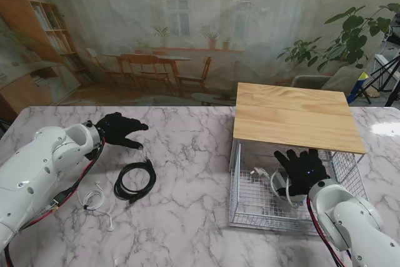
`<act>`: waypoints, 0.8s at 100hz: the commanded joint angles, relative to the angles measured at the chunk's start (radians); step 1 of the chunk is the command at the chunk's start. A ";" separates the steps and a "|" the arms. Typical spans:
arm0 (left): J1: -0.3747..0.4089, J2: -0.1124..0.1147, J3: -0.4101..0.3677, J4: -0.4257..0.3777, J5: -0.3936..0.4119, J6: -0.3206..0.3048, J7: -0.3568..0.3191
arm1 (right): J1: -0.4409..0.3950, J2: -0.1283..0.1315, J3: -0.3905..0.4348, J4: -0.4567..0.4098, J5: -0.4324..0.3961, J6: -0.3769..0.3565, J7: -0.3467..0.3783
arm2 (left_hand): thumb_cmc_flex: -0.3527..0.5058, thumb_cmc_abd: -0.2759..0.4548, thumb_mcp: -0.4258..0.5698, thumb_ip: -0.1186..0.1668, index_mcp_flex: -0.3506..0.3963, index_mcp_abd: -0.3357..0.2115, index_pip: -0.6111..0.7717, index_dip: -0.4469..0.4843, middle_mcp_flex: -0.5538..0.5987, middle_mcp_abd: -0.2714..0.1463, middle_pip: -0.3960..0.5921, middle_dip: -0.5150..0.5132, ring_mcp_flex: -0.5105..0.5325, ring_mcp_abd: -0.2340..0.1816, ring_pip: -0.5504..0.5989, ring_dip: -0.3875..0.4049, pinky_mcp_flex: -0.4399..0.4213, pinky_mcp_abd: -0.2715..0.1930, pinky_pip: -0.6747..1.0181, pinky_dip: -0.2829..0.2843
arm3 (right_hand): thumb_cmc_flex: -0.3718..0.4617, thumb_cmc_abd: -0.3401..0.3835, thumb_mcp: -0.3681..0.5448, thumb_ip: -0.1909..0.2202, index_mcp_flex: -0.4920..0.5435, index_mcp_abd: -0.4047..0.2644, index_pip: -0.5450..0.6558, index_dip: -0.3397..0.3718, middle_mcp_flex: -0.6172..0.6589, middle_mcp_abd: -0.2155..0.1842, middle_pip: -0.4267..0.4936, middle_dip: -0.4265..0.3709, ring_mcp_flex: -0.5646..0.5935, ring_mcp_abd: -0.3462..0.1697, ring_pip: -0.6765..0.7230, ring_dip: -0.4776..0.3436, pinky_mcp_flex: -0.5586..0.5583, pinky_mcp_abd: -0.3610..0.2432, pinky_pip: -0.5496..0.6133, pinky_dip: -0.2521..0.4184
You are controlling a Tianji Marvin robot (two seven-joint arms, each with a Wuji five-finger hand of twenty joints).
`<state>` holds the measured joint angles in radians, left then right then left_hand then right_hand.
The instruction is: Load the small electronics into the mesh drawer
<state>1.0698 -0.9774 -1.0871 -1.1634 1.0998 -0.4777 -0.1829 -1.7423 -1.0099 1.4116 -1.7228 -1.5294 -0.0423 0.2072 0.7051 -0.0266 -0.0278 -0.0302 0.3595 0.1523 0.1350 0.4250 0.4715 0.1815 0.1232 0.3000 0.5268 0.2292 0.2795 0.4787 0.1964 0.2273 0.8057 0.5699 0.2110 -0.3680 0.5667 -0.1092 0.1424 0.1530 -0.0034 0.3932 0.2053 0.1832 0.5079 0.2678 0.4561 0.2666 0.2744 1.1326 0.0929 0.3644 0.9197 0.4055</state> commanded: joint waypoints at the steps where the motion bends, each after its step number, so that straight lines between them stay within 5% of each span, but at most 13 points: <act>1: -0.005 0.002 0.002 0.002 0.005 -0.005 -0.012 | -0.007 0.002 0.007 -0.008 0.008 -0.015 0.034 | 0.018 0.039 0.001 0.021 0.005 0.007 -0.009 0.007 -0.028 -0.003 0.014 -0.003 0.000 -0.006 -0.021 -0.006 -0.011 0.023 -0.015 0.008 | 0.111 -0.052 0.025 0.057 0.006 0.026 -0.030 -0.014 -0.035 0.012 -0.022 -0.014 -0.033 0.005 -0.066 -0.003 -0.014 0.052 -0.020 0.017; 10: -0.006 0.003 0.002 0.001 0.009 -0.007 -0.012 | -0.008 0.001 0.012 -0.011 0.027 -0.021 0.043 | 0.018 0.038 0.001 0.021 0.005 0.008 -0.009 0.007 -0.028 -0.002 0.015 -0.003 0.002 -0.005 -0.021 -0.006 -0.011 0.025 -0.015 0.008 | 0.170 -0.130 0.209 0.110 0.005 0.049 -0.029 -0.010 -0.035 0.008 -0.032 -0.020 -0.035 0.005 -0.066 -0.003 -0.009 0.066 -0.027 0.016; 15: -0.007 0.003 0.002 0.001 0.011 -0.009 -0.011 | -0.009 0.001 0.016 -0.014 0.049 -0.027 0.054 | 0.018 0.039 0.001 0.021 0.005 0.007 -0.009 0.007 -0.028 -0.003 0.015 -0.003 0.001 -0.007 -0.021 -0.006 -0.011 0.026 -0.014 0.008 | 0.194 -0.195 0.412 0.188 0.007 0.059 -0.026 -0.024 -0.034 0.005 -0.042 -0.024 -0.043 0.006 -0.068 -0.005 -0.020 0.077 -0.039 0.014; 22: -0.008 0.003 0.003 0.002 0.013 -0.010 -0.011 | -0.010 0.001 0.023 -0.016 0.069 -0.041 0.060 | 0.019 0.039 0.002 0.022 0.004 0.007 -0.009 0.007 -0.028 -0.002 0.015 -0.003 0.001 -0.007 -0.021 -0.006 -0.011 0.025 -0.014 0.008 | 0.188 -0.262 0.704 0.333 0.000 0.067 -0.005 0.054 -0.035 0.002 -0.025 -0.011 -0.048 0.005 -0.069 -0.006 -0.024 0.095 -0.054 0.013; 33: -0.009 0.004 0.006 0.002 0.016 -0.011 -0.010 | -0.011 0.000 0.023 -0.012 0.084 -0.040 0.052 | 0.020 0.039 0.001 0.022 0.005 0.006 -0.009 0.007 -0.029 -0.004 0.015 -0.003 0.001 -0.008 -0.020 -0.006 -0.011 0.025 -0.014 0.007 | 0.135 -0.267 0.820 0.432 -0.004 0.073 -0.006 0.155 -0.035 0.005 -0.033 -0.004 -0.069 0.008 -0.076 -0.012 -0.037 0.117 -0.078 0.017; 40: -0.009 0.004 0.007 0.002 0.017 -0.011 -0.009 | -0.014 -0.001 0.023 -0.016 0.083 -0.030 0.054 | 0.019 0.040 0.001 0.021 0.003 0.008 -0.009 0.007 -0.030 -0.003 0.015 -0.003 0.001 -0.006 -0.021 -0.006 -0.011 0.024 -0.014 0.007 | 0.091 -0.222 0.765 0.420 -0.006 0.077 -0.007 0.178 -0.037 0.008 -0.045 -0.005 -0.077 0.014 -0.088 -0.038 -0.039 0.120 -0.084 0.020; 45: -0.009 0.004 0.007 0.002 0.018 -0.011 -0.009 | -0.015 -0.002 0.022 -0.017 0.083 -0.023 0.055 | 0.020 0.039 0.001 0.021 0.004 0.007 -0.009 0.007 -0.030 -0.002 0.015 -0.003 0.002 -0.008 -0.020 -0.006 -0.011 0.024 -0.014 0.007 | 0.042 -0.162 0.638 0.367 -0.005 0.074 -0.014 0.177 -0.037 0.011 -0.074 -0.009 -0.088 0.022 -0.096 -0.075 -0.046 0.120 -0.089 0.027; 50: -0.009 0.004 0.008 0.001 0.019 -0.011 -0.009 | -0.019 -0.002 0.023 -0.027 0.079 -0.018 0.076 | 0.020 0.040 0.002 0.022 0.004 0.007 -0.009 0.007 -0.030 -0.003 0.015 -0.003 0.001 -0.008 -0.021 -0.006 -0.010 0.023 -0.013 0.007 | 0.018 -0.067 0.421 0.258 -0.005 0.074 -0.017 0.169 -0.037 0.013 -0.097 -0.009 -0.093 0.029 -0.099 -0.110 -0.049 0.122 -0.092 0.035; 54: -0.009 0.004 0.008 0.001 0.021 -0.012 -0.008 | -0.020 -0.003 0.021 -0.029 0.075 -0.011 0.079 | 0.021 0.040 0.001 0.021 0.005 0.008 -0.008 0.007 -0.030 -0.003 0.016 -0.003 0.003 -0.009 -0.020 -0.006 -0.010 0.023 -0.013 0.007 | -0.015 0.038 0.175 0.116 -0.004 0.073 -0.015 0.163 -0.037 0.016 -0.101 0.000 -0.090 0.032 -0.097 -0.130 -0.045 0.121 -0.090 0.043; 58: -0.009 0.004 0.007 0.000 0.022 -0.012 -0.008 | -0.021 -0.003 0.020 -0.032 0.063 -0.005 0.081 | 0.022 0.041 0.002 0.022 0.003 0.008 -0.009 0.007 -0.030 -0.003 0.016 -0.003 0.002 -0.009 -0.020 -0.006 -0.010 0.024 -0.013 0.007 | -0.040 0.106 0.023 0.062 -0.005 0.075 -0.010 0.175 -0.037 0.014 -0.094 0.012 -0.083 0.031 -0.090 -0.134 -0.035 0.117 -0.084 0.052; 64: -0.008 0.004 0.007 0.000 0.023 -0.012 -0.007 | -0.023 -0.003 0.018 -0.035 0.046 0.004 0.082 | 0.024 0.041 0.002 0.022 0.004 0.008 -0.009 0.007 -0.031 -0.002 0.016 -0.003 0.002 -0.008 -0.020 -0.006 -0.009 0.023 -0.013 0.007 | -0.033 0.137 -0.058 0.041 -0.003 0.079 -0.006 0.188 -0.036 0.017 -0.072 0.023 -0.077 0.028 -0.078 -0.115 -0.023 0.110 -0.074 0.058; 80: -0.006 0.005 0.004 -0.002 0.026 -0.013 -0.008 | -0.031 -0.004 0.028 -0.048 0.052 -0.002 0.095 | 0.025 0.041 0.002 0.022 0.004 0.009 -0.009 0.006 -0.031 -0.003 0.017 -0.003 0.002 -0.007 -0.020 -0.006 -0.009 0.023 -0.013 0.007 | 0.101 0.071 -0.028 0.075 0.036 0.089 0.023 0.204 -0.034 0.019 -0.056 0.025 -0.078 0.020 -0.070 -0.089 -0.017 0.096 -0.064 0.059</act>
<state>1.0648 -0.9740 -1.0832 -1.1641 1.1222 -0.4868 -0.1781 -1.7626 -1.0122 1.4332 -1.7606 -1.4945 -0.0414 0.2936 0.7051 -0.0265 -0.0278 -0.0302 0.3595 0.1523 0.1350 0.4250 0.4715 0.1813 0.1232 0.3000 0.5268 0.2289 0.2795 0.4788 0.1964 0.2273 0.8057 0.5699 0.2829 -0.2713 0.5346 -0.0351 0.1713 0.1945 0.0105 0.5786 0.2030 0.1841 0.4360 0.2842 0.3953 0.2675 0.2416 1.0250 0.0772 0.4345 0.8482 0.4504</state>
